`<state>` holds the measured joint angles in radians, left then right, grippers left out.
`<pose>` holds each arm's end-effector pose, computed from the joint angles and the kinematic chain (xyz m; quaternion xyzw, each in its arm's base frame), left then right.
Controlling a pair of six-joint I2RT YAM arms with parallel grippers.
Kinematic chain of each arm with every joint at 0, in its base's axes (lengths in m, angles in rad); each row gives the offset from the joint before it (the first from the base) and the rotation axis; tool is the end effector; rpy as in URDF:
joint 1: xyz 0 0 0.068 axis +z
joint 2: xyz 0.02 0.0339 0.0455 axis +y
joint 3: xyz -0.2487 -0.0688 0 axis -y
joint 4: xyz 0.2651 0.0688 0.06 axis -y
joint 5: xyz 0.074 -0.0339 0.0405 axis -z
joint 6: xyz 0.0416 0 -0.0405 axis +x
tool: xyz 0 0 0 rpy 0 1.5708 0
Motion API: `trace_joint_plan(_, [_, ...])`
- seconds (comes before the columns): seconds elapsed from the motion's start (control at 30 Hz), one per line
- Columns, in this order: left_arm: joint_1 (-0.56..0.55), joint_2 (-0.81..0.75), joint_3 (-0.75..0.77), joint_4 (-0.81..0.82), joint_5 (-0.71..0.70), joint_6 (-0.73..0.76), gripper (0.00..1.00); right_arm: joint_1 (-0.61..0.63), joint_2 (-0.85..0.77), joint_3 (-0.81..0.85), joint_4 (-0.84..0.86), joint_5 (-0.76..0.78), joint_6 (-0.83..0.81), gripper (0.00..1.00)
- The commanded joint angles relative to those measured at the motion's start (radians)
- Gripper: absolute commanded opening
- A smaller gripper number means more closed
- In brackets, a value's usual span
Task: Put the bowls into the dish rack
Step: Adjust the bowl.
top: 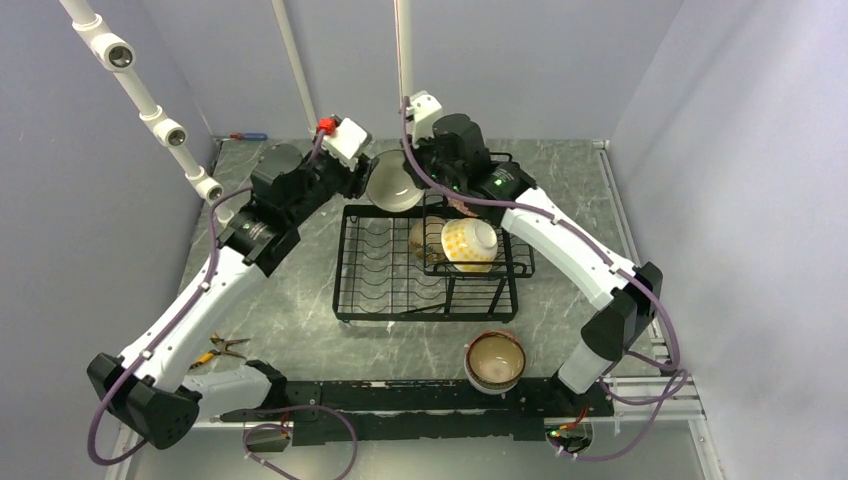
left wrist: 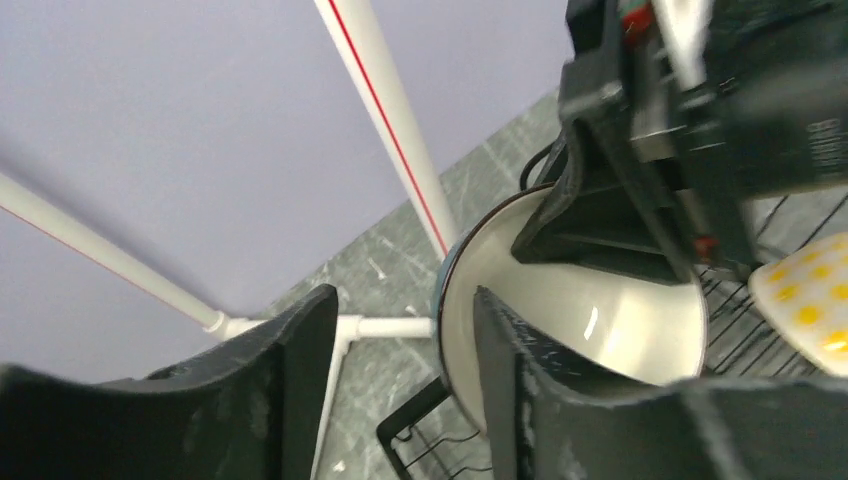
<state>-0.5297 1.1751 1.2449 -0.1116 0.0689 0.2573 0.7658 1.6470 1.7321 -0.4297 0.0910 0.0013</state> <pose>0.2573 -0.1540 0.4165 0.2986 0.6570 -0.1186 0.6820 0.2957 0.2791 0.4048 -0.2805 0.7678 0.1806 0.5470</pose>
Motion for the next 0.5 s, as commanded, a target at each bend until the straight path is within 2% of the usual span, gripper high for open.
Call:
trace_joint_plan(0.0, [0.002,-0.064,0.059,0.045,0.035,-0.045,0.66,-0.081,-0.088,-0.041,0.048,0.032,-0.019,0.0])
trace_joint_plan(0.07, [0.003,-0.068,0.055,0.021,0.019,-0.093,0.81,-0.103,-0.103,-0.058,0.069,-0.003,-0.006,0.0])
trace_joint_plan(0.17, [0.004,-0.069,0.071,-0.047,-0.02,-0.196,0.93,-0.124,-0.124,-0.078,0.088,-0.034,-0.003,0.0])
trace_joint_plan(0.3, [0.037,-0.046,0.146,-0.22,0.04,-0.409,0.94,-0.134,-0.194,-0.149,0.189,-0.085,-0.004,0.0])
trace_joint_plan(0.37, [0.076,-0.028,0.177,-0.3,0.155,-0.523,0.94,-0.134,-0.236,-0.193,0.254,-0.143,-0.003,0.0])
trace_joint_plan(0.47, [0.125,-0.026,0.144,-0.263,0.356,-0.671,0.94,-0.133,-0.291,-0.241,0.329,-0.211,0.036,0.0])
